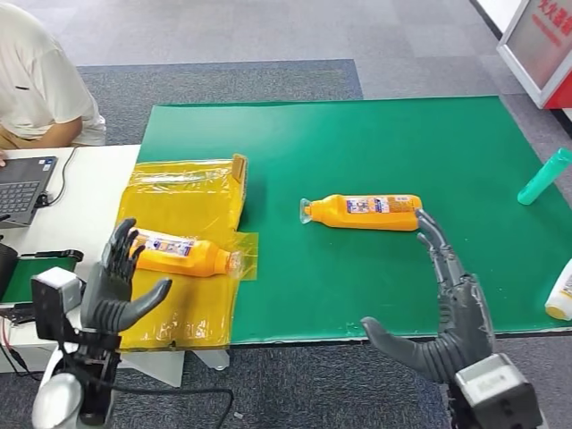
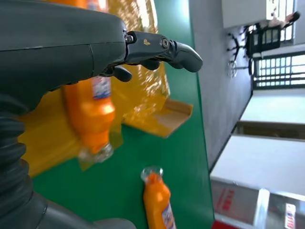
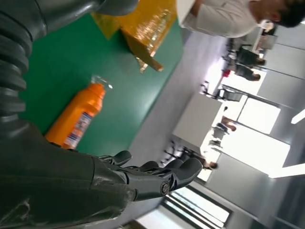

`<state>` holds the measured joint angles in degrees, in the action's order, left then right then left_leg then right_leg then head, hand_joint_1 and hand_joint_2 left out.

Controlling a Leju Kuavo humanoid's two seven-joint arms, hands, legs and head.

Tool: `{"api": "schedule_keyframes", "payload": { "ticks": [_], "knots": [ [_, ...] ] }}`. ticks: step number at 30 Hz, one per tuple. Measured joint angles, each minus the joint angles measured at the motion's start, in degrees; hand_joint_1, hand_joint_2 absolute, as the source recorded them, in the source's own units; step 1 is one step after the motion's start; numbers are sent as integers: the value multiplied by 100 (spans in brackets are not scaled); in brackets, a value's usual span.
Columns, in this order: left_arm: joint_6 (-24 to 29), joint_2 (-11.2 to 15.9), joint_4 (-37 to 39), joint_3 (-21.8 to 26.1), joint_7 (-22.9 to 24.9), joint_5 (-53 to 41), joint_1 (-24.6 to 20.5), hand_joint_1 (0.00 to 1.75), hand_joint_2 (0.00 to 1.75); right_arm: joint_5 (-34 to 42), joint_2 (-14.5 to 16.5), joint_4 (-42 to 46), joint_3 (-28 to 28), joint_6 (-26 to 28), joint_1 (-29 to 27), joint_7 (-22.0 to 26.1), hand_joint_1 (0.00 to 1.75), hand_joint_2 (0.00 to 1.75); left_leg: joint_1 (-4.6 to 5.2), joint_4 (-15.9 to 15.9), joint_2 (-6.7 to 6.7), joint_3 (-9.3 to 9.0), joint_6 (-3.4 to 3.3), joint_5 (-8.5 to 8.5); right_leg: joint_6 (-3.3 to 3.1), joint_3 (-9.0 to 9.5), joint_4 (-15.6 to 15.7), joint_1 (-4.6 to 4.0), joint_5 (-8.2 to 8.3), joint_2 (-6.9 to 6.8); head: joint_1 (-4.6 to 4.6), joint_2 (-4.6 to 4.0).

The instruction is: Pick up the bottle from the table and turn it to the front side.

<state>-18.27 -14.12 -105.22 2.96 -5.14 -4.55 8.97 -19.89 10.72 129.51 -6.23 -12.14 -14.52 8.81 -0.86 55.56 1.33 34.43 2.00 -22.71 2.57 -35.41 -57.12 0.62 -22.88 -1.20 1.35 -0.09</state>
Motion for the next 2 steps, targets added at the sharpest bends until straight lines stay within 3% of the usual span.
{"api": "schedule_keyframes", "payload": {
  "ticks": [2],
  "knots": [
    [-153,-41,-173,33,-25,340,296,0,175,104,8,-135,37,-26,-68,-203,0,175,0,0,0,1,-2,-2,3,0,0,0,-4,-1,1,0]
  ]
}}
